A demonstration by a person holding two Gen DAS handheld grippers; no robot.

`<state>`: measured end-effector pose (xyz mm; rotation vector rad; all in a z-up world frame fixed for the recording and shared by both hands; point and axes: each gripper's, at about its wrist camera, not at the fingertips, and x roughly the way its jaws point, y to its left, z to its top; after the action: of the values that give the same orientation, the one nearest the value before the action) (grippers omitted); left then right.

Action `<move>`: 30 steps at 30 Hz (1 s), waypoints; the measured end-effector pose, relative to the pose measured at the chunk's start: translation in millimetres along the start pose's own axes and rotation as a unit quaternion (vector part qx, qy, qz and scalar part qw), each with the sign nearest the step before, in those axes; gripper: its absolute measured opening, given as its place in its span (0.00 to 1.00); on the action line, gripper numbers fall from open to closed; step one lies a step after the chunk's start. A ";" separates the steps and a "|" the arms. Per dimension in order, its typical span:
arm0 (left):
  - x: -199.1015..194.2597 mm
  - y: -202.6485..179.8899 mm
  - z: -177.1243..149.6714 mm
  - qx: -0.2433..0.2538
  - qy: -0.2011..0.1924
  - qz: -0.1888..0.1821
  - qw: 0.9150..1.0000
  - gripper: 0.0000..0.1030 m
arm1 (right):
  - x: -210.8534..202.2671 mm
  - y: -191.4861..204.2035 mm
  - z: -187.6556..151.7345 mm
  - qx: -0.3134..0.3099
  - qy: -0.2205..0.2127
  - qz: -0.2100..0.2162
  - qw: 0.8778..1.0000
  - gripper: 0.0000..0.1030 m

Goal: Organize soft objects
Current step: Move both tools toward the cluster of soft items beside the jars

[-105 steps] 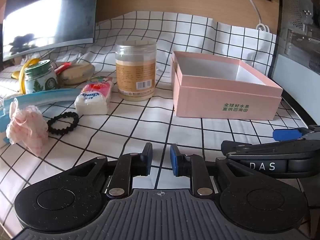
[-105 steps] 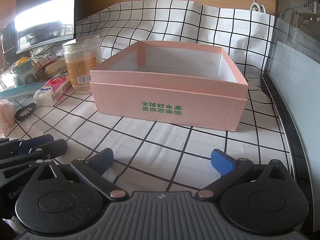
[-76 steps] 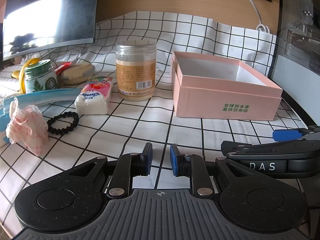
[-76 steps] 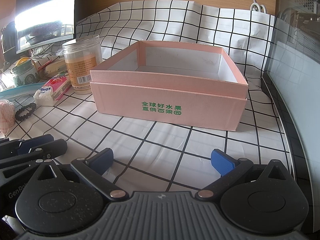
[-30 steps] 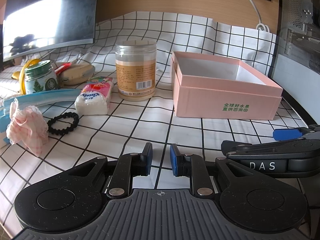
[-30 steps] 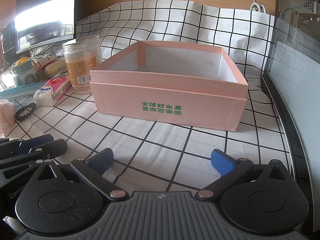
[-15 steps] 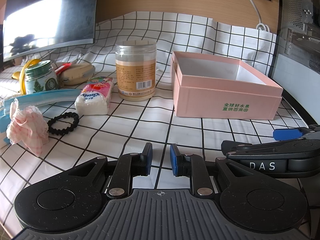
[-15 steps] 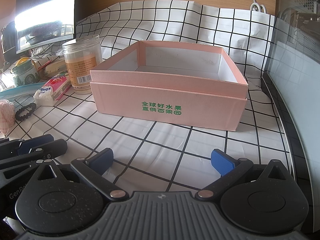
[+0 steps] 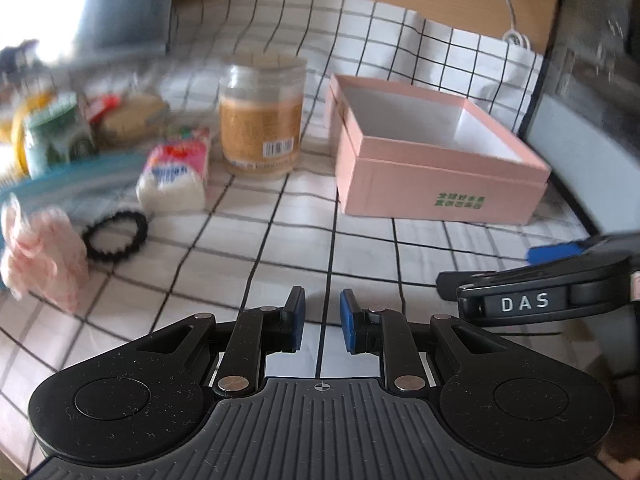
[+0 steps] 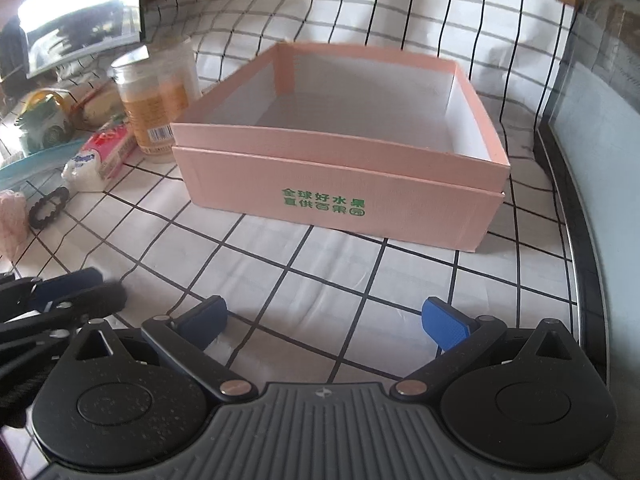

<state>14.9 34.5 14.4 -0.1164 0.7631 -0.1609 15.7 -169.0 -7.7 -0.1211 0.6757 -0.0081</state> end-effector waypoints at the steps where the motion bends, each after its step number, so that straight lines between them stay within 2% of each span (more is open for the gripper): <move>1: -2.2 9.6 2.0 -0.020 0.012 -0.020 1.000 0.20 | 0.5 1.0 -0.1 0.003 0.002 -0.003 1.000 1.00; 4: -16.4 40.0 6.3 -0.058 0.023 -0.053 0.997 0.20 | -4.9 4.7 -4.5 0.008 0.002 -0.009 1.000 1.00; 10: -81.4 104.4 30.2 -0.021 -0.037 -0.026 0.999 0.20 | -9.4 26.9 3.4 -0.034 0.043 0.024 0.998 1.00; 12: -97.9 132.7 42.9 -0.020 -0.056 0.000 0.998 0.21 | -16.4 41.2 7.6 -0.033 0.031 0.019 0.999 1.00; 15: -109.5 193.7 65.5 -0.068 -0.057 0.059 0.994 0.20 | -29.0 67.7 21.6 -0.023 0.013 0.035 0.999 1.00; 17: -107.6 241.7 78.5 -0.127 -0.043 0.088 0.987 0.20 | -37.1 87.5 37.1 0.003 0.004 0.056 0.998 1.00; 18: -103.9 266.1 83.7 -0.158 -0.032 0.097 0.982 0.20 | -41.5 100.6 45.8 0.011 -0.002 0.069 0.998 1.00; 20: -96.9 297.4 89.8 -0.186 -0.021 0.097 0.977 0.20 | -46.8 128.0 62.0 -0.001 -0.014 0.077 0.997 1.00; 21: -93.7 305.7 93.0 -0.178 -0.025 0.087 0.980 0.20 | -48.7 145.7 70.4 -0.018 -0.021 0.073 0.997 1.00; 23: -86.2 303.3 100.1 -0.133 -0.030 0.074 0.988 0.20 | -48.0 172.1 81.1 -0.047 -0.027 0.061 0.997 1.00; 25: -77.2 288.0 101.9 -0.050 -0.032 0.061 0.996 0.21 | -44.6 194.6 88.3 -0.067 -0.027 0.045 0.996 1.00; 26: -71.3 280.9 102.2 -0.010 -0.029 0.058 0.998 0.21 | -42.5 201.9 89.2 -0.073 -0.023 0.040 0.996 1.00; 28: -58.0 265.8 96.7 0.069 -0.016 0.063 0.996 0.21 | -37.8 212.8 91.3 -0.078 -0.011 0.034 0.996 1.00; 30: -51.7 266.6 91.6 0.094 -0.004 0.062 0.994 0.21 | -35.0 217.7 89.8 -0.075 0.000 0.025 0.997 1.00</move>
<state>69.1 310.0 71.7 0.1087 0.7409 -0.1134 37.5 58.6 58.7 -0.2488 0.6783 0.0918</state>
